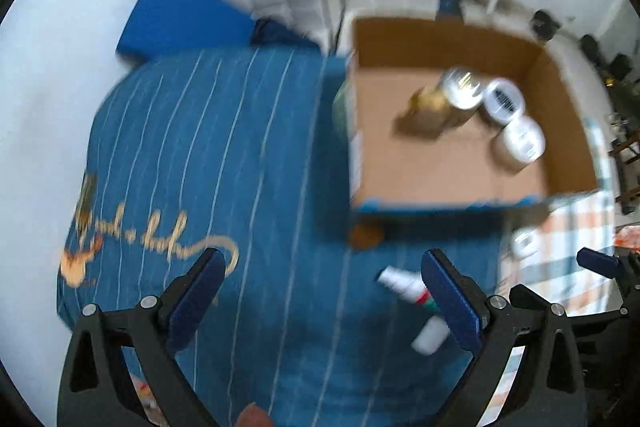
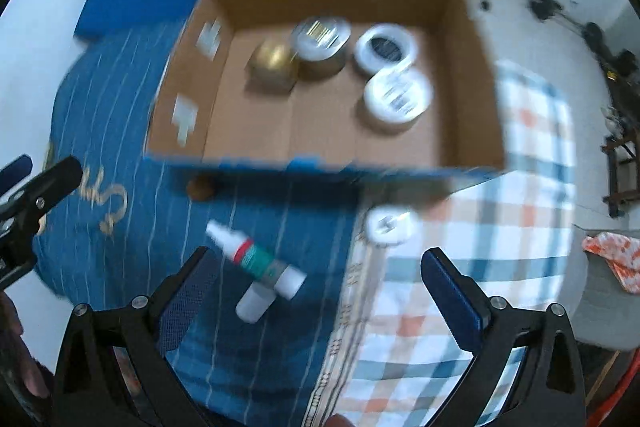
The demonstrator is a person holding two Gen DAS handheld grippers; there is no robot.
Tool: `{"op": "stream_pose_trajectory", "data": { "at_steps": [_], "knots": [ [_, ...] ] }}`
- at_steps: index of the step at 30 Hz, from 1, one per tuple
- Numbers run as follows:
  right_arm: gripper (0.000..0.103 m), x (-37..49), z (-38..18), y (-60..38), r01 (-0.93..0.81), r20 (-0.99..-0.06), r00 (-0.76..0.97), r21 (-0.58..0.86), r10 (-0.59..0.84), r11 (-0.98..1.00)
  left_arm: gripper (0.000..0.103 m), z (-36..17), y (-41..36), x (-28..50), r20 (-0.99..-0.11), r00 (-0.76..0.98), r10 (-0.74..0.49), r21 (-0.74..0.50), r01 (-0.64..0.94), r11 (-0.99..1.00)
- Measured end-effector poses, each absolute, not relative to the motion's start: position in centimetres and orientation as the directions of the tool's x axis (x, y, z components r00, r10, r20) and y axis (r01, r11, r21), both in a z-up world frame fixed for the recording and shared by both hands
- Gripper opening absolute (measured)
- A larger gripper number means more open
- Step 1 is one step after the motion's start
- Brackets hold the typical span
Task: Organize rigid objects
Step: 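Grasp the white spray bottle with the right tool while the left tool grasps the small white cup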
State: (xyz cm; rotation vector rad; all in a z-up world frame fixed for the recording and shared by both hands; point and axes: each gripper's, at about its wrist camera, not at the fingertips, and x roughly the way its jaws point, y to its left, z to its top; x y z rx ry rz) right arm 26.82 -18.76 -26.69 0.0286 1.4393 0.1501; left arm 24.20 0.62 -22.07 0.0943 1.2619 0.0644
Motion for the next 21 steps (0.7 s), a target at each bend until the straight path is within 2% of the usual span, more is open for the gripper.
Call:
{"op": "stream_pose_trajectory", "data": {
  "at_steps": [3, 8, 12, 13, 14, 16, 21],
  "knots": [
    [0.102, 26.4, -31.5, -15.6, -0.155, -0.992, 0.048, 0.109, 0.117, 0.982, 0.101, -25.7, 2.8, 23.0, -0.964, 0.224, 0.144, 0.138, -0.044, 0.989],
    [0.092, 26.4, -38.2, -11.6, -0.225, -0.994, -0.064, 0.097, 0.085, 0.97, 0.101, -30.3, 4.9, 20.7, -0.976, 0.124, 0.181, 0.17, -0.091, 0.981],
    [0.072, 26.3, -42.2, -9.6, -0.27, -0.99, -0.133, 0.084, 0.049, 0.959, 0.101, -32.8, 5.8, 19.6, -0.978, 0.067, 0.197, 0.189, -0.116, 0.975],
    [0.061, 26.2, -42.9, -9.4, -0.271, -0.987, -0.155, 0.092, 0.051, 0.958, 0.101, -33.2, 5.9, 19.5, -0.979, 0.058, 0.193, 0.185, -0.122, 0.975],
    [0.058, 26.0, -43.1, -9.3, -0.279, -0.988, -0.152, 0.071, 0.029, 0.958, 0.101, -33.5, 6.0, 19.4, -0.981, 0.052, 0.189, 0.181, -0.127, 0.975],
    [0.043, 25.5, -42.9, -9.5, -0.28, -0.991, -0.135, 0.026, -0.012, 0.96, 0.101, -33.8, 5.5, 18.9, -0.982, 0.051, 0.181, 0.174, -0.124, 0.977],
    [0.038, 24.1, -42.9, -14.2, -0.146, -0.984, -0.179, 0.028, 0.001, 0.989, 0.101, -34.0, 2.6, 18.4, -0.988, 0.06, 0.143, 0.14, -0.049, 0.989]
  ]
}}
